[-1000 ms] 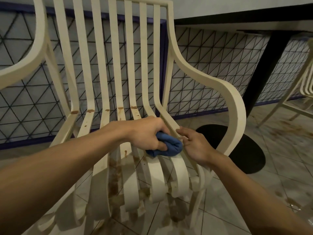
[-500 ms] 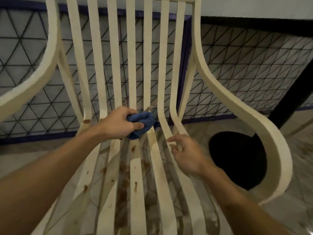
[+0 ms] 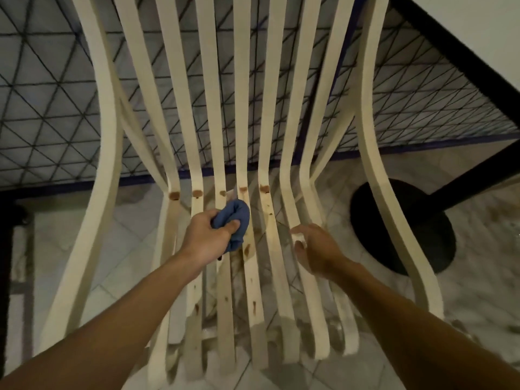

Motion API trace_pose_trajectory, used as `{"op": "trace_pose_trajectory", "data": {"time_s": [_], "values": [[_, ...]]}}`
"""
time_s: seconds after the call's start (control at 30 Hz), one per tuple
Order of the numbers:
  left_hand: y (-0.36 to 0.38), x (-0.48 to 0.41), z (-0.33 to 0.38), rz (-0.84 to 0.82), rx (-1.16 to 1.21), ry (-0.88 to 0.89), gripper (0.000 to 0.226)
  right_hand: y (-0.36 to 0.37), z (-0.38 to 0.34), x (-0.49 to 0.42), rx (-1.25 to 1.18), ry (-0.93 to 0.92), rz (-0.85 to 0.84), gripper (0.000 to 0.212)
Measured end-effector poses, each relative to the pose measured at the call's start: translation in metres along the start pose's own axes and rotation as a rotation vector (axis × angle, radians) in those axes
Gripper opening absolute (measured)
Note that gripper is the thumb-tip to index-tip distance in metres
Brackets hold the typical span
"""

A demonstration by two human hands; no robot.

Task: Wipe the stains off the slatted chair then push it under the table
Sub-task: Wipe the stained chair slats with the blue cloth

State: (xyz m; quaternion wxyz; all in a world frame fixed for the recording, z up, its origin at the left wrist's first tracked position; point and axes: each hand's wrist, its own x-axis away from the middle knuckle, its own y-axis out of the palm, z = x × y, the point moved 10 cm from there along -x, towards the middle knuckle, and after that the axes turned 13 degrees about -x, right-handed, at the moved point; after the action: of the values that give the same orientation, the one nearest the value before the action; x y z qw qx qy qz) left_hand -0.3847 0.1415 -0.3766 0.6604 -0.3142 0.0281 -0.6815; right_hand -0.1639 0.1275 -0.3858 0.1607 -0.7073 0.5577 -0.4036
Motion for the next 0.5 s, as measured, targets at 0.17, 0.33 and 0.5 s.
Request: {"op": "trace_pose_trajectory", "data": {"time_s": [0.17, 0.33, 0.5], "values": [[0.008, -0.010, -0.001, -0.016, -0.021, -0.063, 0.012, -0.002, 0.010, -0.015, -0.050, 0.068, -0.089, 0.032], [0.025, -0.032, -0.001, 0.028, -0.001, -0.121, 0.011, -0.007, 0.019, -0.059, -0.006, 0.066, -0.108, 0.040], [0.045, -0.065, -0.005, 0.078, -0.100, -0.147, 0.021, -0.005, 0.020, -0.096, 0.063, -0.001, -0.171, 0.041]]}}
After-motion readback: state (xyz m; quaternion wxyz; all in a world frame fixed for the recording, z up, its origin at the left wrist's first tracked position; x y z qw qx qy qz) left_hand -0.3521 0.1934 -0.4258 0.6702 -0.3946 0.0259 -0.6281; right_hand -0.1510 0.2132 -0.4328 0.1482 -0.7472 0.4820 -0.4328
